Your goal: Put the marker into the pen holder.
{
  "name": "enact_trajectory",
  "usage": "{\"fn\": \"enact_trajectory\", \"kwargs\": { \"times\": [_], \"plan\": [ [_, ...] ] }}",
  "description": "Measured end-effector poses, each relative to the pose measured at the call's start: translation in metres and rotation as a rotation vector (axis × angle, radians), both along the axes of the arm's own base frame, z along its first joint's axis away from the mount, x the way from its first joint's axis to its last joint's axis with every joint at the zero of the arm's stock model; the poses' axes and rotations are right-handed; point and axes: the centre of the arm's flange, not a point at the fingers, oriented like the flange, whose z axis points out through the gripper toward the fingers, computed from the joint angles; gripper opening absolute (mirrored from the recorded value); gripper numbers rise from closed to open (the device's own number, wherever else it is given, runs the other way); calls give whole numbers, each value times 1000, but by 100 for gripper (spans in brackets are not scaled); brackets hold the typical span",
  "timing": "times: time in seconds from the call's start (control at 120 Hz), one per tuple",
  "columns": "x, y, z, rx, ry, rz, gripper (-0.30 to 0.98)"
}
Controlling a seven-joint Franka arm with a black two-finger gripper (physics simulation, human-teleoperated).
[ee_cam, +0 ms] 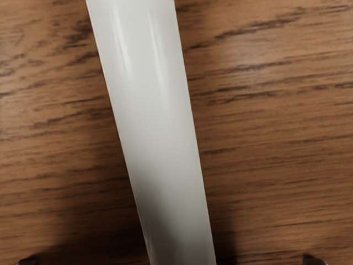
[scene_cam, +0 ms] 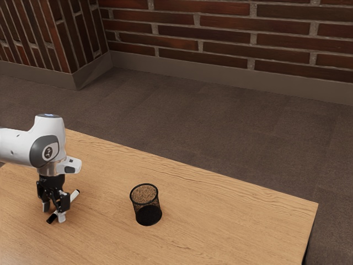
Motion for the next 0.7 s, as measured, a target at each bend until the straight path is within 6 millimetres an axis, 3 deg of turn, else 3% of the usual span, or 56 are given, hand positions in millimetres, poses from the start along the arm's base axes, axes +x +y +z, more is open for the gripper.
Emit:
{"fn": "enact_trajectory", "kwargs": {
  "times": [0.433, 0.525, 0.633, 0.7],
  "plan": [
    [2, -5, 4, -63, -14, 7, 78],
    [2, -7, 6, -84, -17, -6, 78],
    [3, -12, 9, -96, -15, -34, 64],
    [2, -11, 9, -99, -10, -41, 64]
  ]
}}
